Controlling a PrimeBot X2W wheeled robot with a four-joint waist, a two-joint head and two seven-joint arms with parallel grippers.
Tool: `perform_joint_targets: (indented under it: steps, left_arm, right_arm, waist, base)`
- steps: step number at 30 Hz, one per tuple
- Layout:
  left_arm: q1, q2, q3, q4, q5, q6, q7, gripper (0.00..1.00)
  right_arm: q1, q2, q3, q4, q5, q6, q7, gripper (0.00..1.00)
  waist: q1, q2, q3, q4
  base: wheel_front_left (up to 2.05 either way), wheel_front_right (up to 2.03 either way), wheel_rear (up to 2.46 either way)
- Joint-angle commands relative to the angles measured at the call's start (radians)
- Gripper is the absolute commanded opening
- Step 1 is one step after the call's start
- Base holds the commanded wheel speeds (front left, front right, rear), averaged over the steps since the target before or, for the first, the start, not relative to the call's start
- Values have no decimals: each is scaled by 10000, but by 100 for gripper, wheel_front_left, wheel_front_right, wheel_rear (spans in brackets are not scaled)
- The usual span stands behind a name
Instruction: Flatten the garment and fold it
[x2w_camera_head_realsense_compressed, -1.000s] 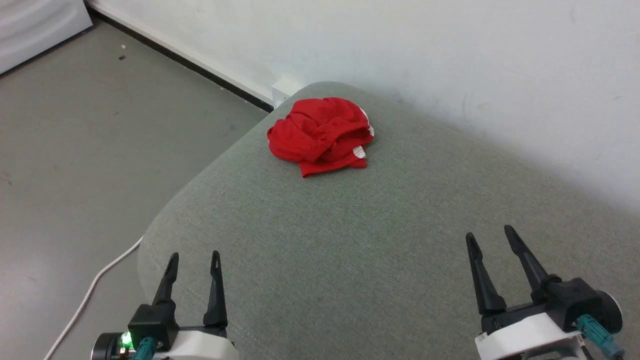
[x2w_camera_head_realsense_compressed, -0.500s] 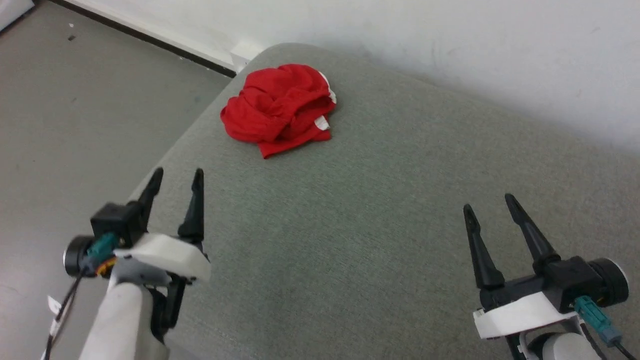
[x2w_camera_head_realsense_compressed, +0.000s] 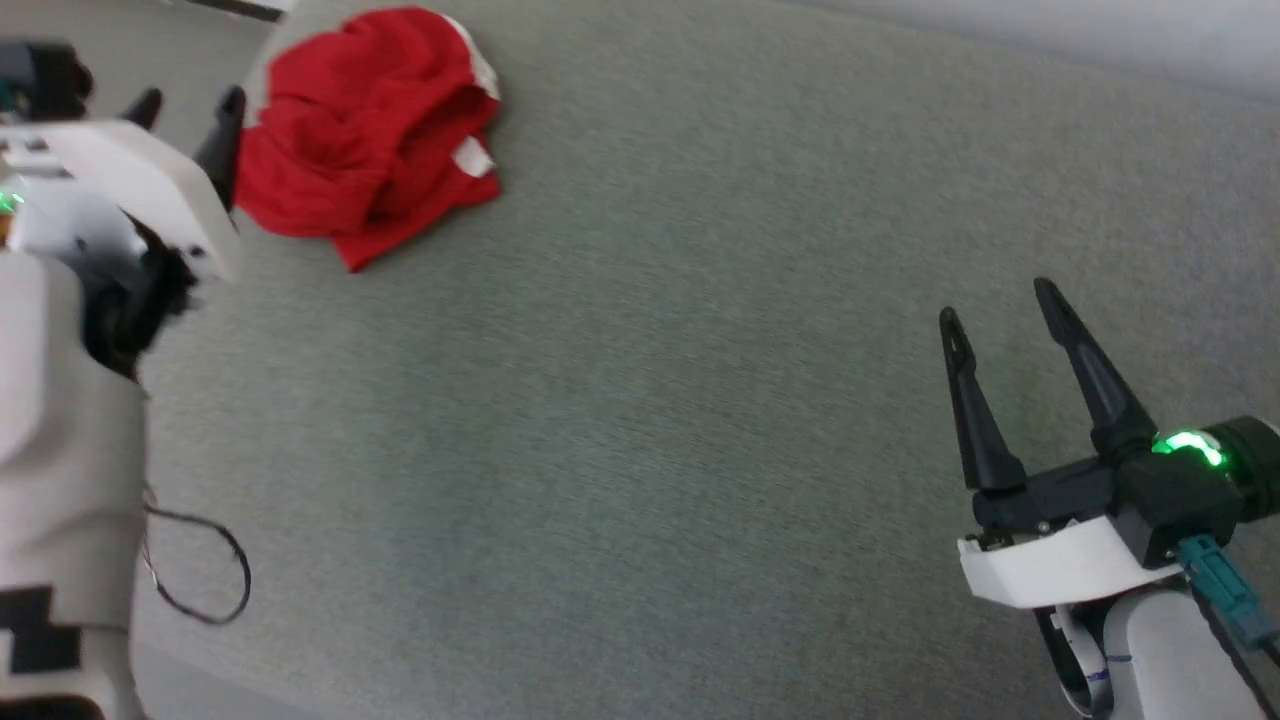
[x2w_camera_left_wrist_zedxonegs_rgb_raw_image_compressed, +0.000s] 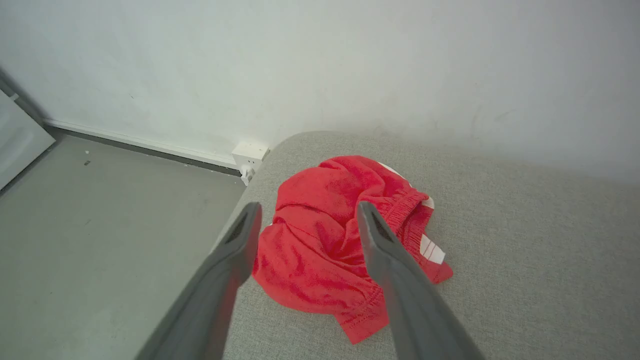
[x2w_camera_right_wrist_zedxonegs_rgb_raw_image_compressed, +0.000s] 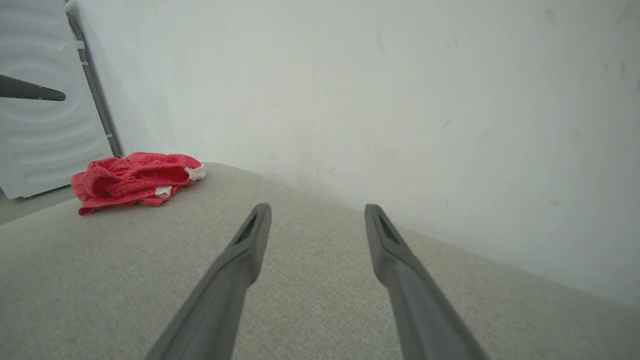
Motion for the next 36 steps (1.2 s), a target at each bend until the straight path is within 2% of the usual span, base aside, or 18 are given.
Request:
perform_joint_targets:
  steps: [1, 7, 13, 16, 17, 18, 21, 23, 28, 32, 36]
  left_arm:
    - [-447, 219, -144, 310, -96, -58, 344, 100]
    - [-1545, 754, -1287, 1157, -1453, -75, 1913, 100]
    - [-1565, 1618, -2457, 1745, -2595, -76, 3674, 100]
    - [-1456, 1837, -2763, 2046, -3032, -77, 4288, 100]
    - [-1406, 1834, -2814, 2122, -3236, -77, 4450, 62]
    - [-1349, 1832, -2895, 2131, -3444, -77, 4599, 0]
    - [-1114, 2077, -3504, 1768, -3861, -77, 5027, 0]
    - [-1173, 2358, -3401, 1697, -3889, -78, 4244, 0]
    - [-1380, 2556, -3286, 1512, -4104, -78, 2349, 0]
    - [-1668, 2933, -3301, 1103, -3991, -78, 500, 0]
    - [-1850, 2954, -3482, 533, -3863, -78, -990, 0]
  right_arm:
    - [-221, -61, 10, -76, -98, -21, -45, 100]
    - [-573, -31, 23, -253, -23, -21, -45, 100]
    - [-637, 46, -186, -351, 117, -21, -45, 100]
    - [-568, 67, -202, -348, 117, -21, -45, 100]
    - [-542, 74, -210, -330, 105, -21, -45, 100]
    - [-518, 80, -221, -306, 96, -21, -45, 100]
    - [-478, 96, -252, -228, 92, -21, -45, 100]
    - [-473, 104, -266, -176, 101, -21, -45, 100]
    - [-369, 120, -455, 5, 148, -21, -45, 100]
    - [-301, 127, -640, 141, 196, -21, -46, 100]
    - [-152, 127, -819, 309, 187, -21, -46, 100]
  waist:
    - [-4, 0, 1396, -1340]
    - [-4, 0, 2074, -1948]
    - [-4, 0, 2247, -2362]
    - [-4, 0, 2183, -2405]
    - [-4, 0, 2127, -2400]
    - [-4, 0, 2067, -2387]
    - [-4, 0, 1827, -2290]
    - [-4, 0, 1618, -2225]
    - [-4, 0, 833, -2066]
    - [-4, 0, 199, -2060]
    - [-4, 0, -418, -2186]
  base:
    - [0, 0, 0]
    - [0, 0, 0]
    - [0, 0, 0]
    - [0, 0, 0]
    - [0, 0, 0]
    - [0, 0, 0]
    - [0, 0, 0]
    - [0, 0, 0]
    - [0, 0, 0]
    - [0, 0, 0]
    - [0, 0, 0]
